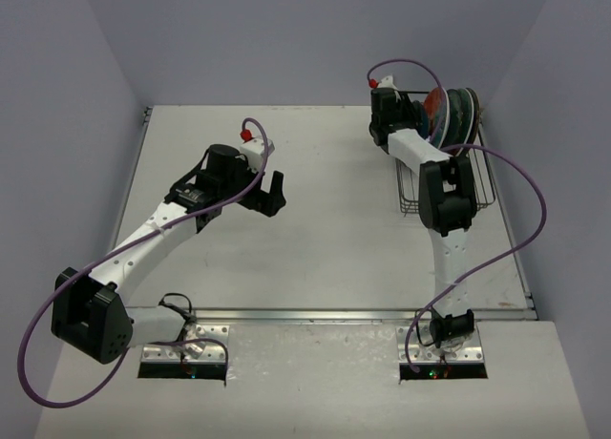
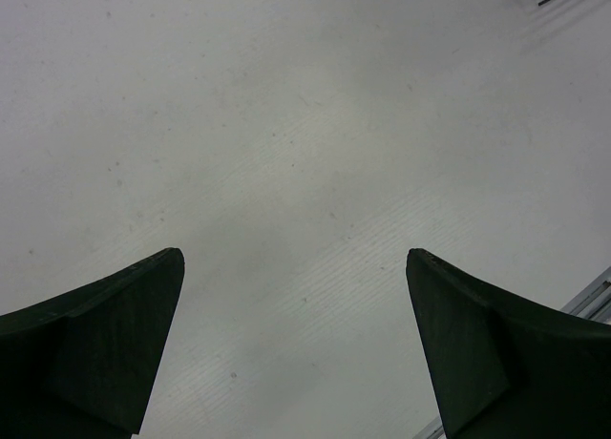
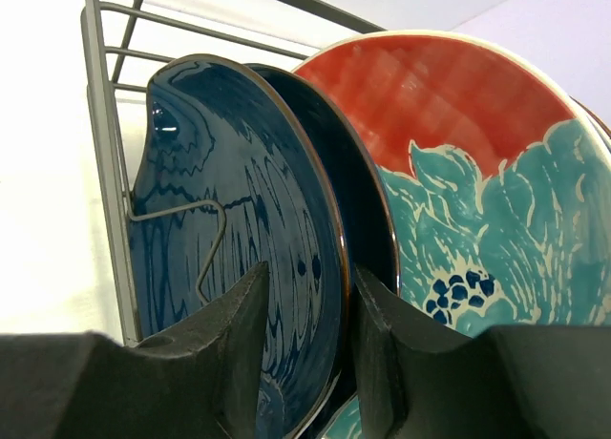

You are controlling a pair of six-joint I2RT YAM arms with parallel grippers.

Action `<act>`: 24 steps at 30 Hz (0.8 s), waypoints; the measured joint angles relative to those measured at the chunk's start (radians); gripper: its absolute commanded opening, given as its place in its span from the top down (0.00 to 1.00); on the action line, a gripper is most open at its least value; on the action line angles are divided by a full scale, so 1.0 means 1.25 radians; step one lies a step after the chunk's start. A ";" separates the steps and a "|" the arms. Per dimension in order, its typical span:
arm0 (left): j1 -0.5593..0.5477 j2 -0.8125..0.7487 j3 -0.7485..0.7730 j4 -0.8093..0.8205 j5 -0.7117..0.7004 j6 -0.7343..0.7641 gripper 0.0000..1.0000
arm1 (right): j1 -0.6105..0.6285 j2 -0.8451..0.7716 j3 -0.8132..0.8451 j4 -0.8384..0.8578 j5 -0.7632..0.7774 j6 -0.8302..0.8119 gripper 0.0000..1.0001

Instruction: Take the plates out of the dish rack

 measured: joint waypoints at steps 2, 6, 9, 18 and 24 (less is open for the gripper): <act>0.000 0.000 0.000 0.000 0.000 0.000 0.00 | 0.000 0.000 0.000 0.003 0.004 -0.005 0.70; 0.000 0.000 0.000 0.000 0.000 0.000 0.00 | -0.001 0.004 0.000 0.031 0.020 -0.036 0.78; 0.000 0.000 0.000 0.000 0.000 0.000 0.00 | 0.003 0.008 -0.005 0.071 0.023 -0.082 0.87; 0.000 0.000 0.010 -0.005 0.000 0.000 0.00 | 0.049 0.023 -0.087 0.342 0.068 -0.344 1.00; 0.000 -0.001 0.013 -0.008 0.000 0.000 0.00 | 0.055 0.023 -0.091 0.418 0.074 -0.435 1.00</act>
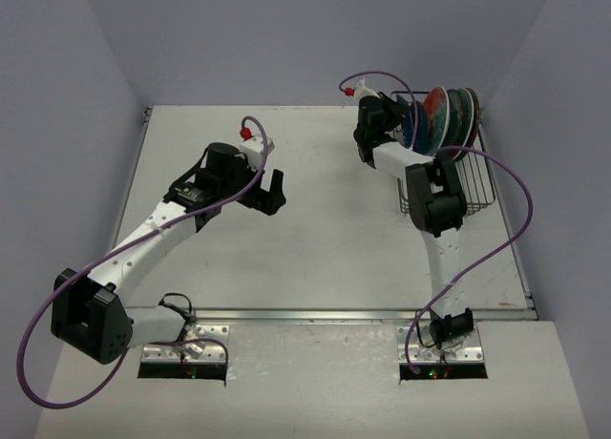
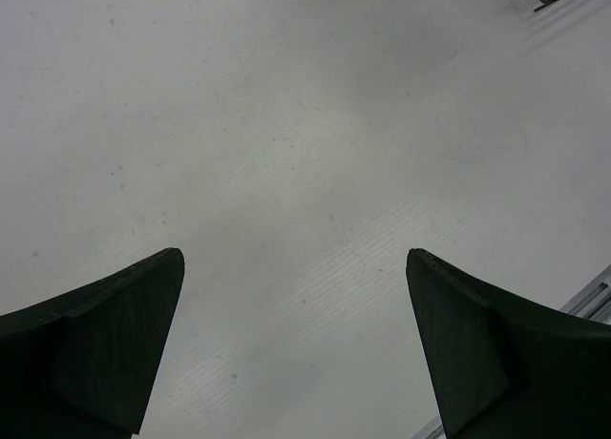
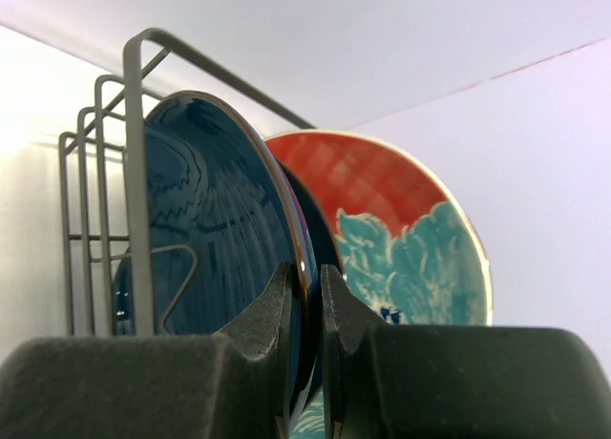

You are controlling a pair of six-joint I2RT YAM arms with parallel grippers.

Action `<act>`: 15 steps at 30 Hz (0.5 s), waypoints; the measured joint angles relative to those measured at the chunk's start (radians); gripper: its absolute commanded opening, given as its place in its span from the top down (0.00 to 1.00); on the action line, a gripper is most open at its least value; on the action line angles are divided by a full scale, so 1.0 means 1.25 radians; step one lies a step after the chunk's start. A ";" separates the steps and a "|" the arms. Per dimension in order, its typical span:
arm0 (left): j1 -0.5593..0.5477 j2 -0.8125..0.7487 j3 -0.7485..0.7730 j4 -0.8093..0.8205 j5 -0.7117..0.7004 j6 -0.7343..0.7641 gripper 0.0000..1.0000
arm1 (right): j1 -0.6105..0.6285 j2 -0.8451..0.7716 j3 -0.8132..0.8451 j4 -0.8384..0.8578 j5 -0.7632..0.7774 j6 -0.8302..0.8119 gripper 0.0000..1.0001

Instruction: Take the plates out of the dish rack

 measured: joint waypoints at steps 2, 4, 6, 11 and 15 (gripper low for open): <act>0.000 -0.001 0.000 -0.001 0.000 0.000 0.00 | 0.001 0.000 0.000 0.018 0.002 -0.022 1.00; 0.000 -0.002 0.000 -0.002 0.000 0.000 0.00 | 0.001 0.001 0.000 0.025 0.004 -0.042 1.00; 0.000 -0.002 0.000 -0.004 0.000 0.000 0.00 | 0.001 0.001 0.000 0.027 0.004 -0.055 1.00; 0.000 -0.003 0.000 -0.005 -0.002 0.000 0.00 | 0.006 0.001 0.006 0.053 0.004 -0.088 1.00; 0.003 -0.005 0.000 -0.005 -0.003 0.000 0.00 | 0.009 -0.007 0.022 0.083 0.012 -0.126 1.00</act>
